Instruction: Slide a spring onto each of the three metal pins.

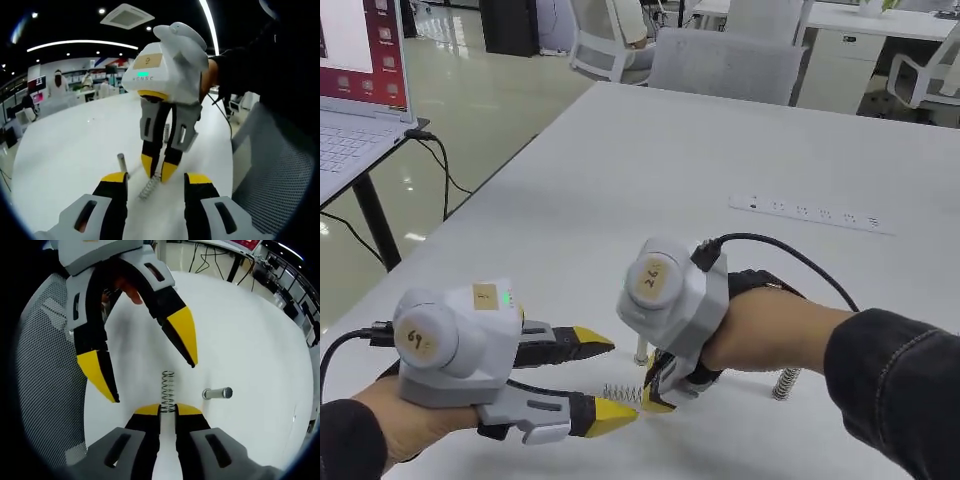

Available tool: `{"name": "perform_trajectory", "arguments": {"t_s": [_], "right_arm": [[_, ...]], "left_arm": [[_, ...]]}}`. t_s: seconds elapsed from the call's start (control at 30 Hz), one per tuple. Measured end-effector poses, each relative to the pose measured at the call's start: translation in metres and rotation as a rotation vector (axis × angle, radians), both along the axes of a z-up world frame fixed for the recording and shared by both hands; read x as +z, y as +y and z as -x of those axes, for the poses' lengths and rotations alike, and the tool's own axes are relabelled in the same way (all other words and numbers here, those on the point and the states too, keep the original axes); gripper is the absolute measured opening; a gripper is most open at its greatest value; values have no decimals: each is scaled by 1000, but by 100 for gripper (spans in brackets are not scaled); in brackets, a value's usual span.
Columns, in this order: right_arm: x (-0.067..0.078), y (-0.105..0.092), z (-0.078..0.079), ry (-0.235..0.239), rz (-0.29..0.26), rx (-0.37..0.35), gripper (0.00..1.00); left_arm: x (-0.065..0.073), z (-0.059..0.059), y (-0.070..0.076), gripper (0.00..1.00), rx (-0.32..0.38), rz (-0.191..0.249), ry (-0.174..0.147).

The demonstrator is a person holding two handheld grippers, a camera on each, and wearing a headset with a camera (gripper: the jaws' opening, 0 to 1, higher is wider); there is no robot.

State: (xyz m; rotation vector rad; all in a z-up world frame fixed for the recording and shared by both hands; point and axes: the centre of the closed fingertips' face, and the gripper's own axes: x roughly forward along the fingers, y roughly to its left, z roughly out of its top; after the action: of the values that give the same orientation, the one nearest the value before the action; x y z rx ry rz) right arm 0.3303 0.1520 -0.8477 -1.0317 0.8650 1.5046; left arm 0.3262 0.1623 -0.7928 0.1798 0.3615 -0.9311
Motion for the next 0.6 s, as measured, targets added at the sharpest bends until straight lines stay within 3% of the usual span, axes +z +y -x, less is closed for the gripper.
{"name": "perform_trajectory", "arguments": {"t_s": [0.07,0.4,0.6], "right_arm": [[6,-3,4,15,1,9,7],[35,-15,13,1,-16,33,8],[42,-20,20,-3,-17,47,8]], "left_arm": [[0,0,0,39,-2,1,0],[-1,4,-5,32,-29,-2,2],[-1,8,-11,25,-58,-6,4]]}}
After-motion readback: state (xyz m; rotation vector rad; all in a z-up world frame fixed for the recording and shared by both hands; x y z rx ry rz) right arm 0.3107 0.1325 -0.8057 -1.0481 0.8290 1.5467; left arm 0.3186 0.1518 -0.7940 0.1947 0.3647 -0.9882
